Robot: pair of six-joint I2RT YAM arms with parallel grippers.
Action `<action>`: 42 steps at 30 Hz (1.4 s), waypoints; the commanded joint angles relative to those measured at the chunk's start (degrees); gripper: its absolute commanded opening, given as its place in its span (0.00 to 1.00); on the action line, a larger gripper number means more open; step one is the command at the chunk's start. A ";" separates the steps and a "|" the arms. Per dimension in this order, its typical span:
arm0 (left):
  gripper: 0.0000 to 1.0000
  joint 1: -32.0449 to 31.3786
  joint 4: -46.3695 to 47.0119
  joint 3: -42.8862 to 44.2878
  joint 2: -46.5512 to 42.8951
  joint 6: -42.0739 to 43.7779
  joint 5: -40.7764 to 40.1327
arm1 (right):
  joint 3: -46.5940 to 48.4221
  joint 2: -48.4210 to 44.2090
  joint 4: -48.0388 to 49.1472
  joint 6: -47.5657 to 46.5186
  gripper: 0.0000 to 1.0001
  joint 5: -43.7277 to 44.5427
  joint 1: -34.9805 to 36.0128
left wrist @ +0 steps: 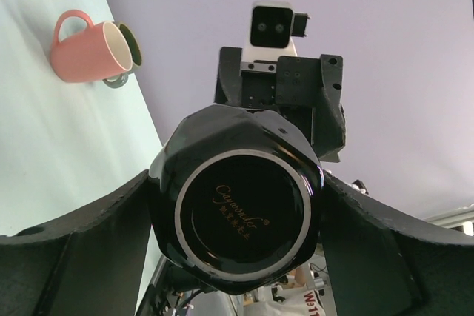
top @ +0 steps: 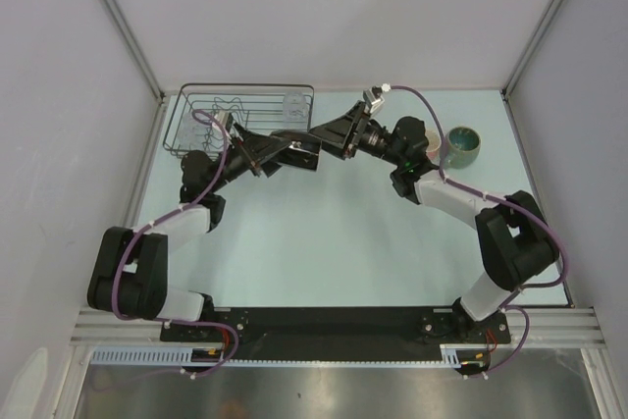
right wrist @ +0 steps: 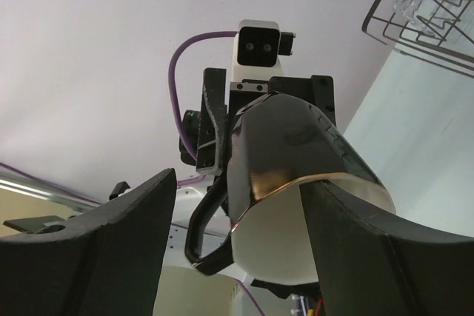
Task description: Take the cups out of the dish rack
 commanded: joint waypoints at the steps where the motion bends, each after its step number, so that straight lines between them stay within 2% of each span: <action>1: 0.00 -2.19 6.02 0.94 -3.61 0.04 -0.47 | 3.79 2.47 5.45 1.87 0.73 -0.80 1.59; 5: 0.00 -3.86 5.14 0.68 -4.31 0.83 -0.74 | 4.67 3.79 7.03 3.27 0.67 -1.06 1.94; 8: 0.00 -4.91 4.52 0.50 -4.66 1.27 -1.09 | 5.19 4.67 8.17 3.89 0.55 -1.59 2.03; 11: 0.00 -5.53 4.44 -0.02 -4.66 1.36 -1.35 | 4.85 5.02 9.75 5.21 0.36 -1.68 2.12; 12: 0.00 -5.62 4.43 -0.11 -4.84 1.36 -1.53 | 4.85 5.11 10.28 5.47 0.24 -1.68 2.12; 14: 0.01 -5.71 4.35 -0.29 -4.84 1.45 -1.53 | 4.50 4.94 10.37 5.56 0.13 -1.77 2.12; 15: 0.00 -5.71 4.35 -0.38 -4.92 1.54 -1.53 | 4.49 4.76 10.28 5.56 0.01 -1.68 2.12; 26: 0.01 -5.71 1.36 1.46 -3.35 2.77 -1.27 | 3.00 1.51 7.83 3.46 0.00 -2.29 2.12; 28: 0.09 -5.62 -0.92 2.26 -2.73 3.82 -1.27 | 2.91 0.38 6.60 2.58 0.00 -2.21 2.12; 29: 0.19 -5.62 -1.45 2.87 -2.55 4.17 -1.18 | 2.91 -0.15 5.55 1.62 0.00 -2.21 2.12; 30: 0.23 -5.62 -2.32 3.22 -2.20 4.61 -1.09 | 2.91 -0.59 4.93 1.17 0.00 -2.21 2.12; 34: 0.31 -5.62 -5.14 5.42 -0.01 5.93 -1.00 | 2.91 -2.27 1.50 -0.85 0.00 -2.47 2.12; 35: 0.29 -5.62 -6.54 6.47 1.21 6.28 -1.00 | 2.82 -2.79 1.23 -1.03 0.00 -2.56 2.03; 37: 0.07 -5.62 -6.73 7.44 2.54 6.72 -0.83 | 2.56 -3.32 0.62 -1.03 0.00 -2.73 1.95; 38: 0.01 -5.62 -6.90 8.40 3.59 6.98 -0.83 | 2.47 -3.85 0.44 -1.12 0.00 -2.74 1.95; 42: 0.00 -5.62 -9.53 10.78 5.09 9.44 -1.61 | 1.77 -4.20 -0.09 -1.47 0.00 -3.88 2.03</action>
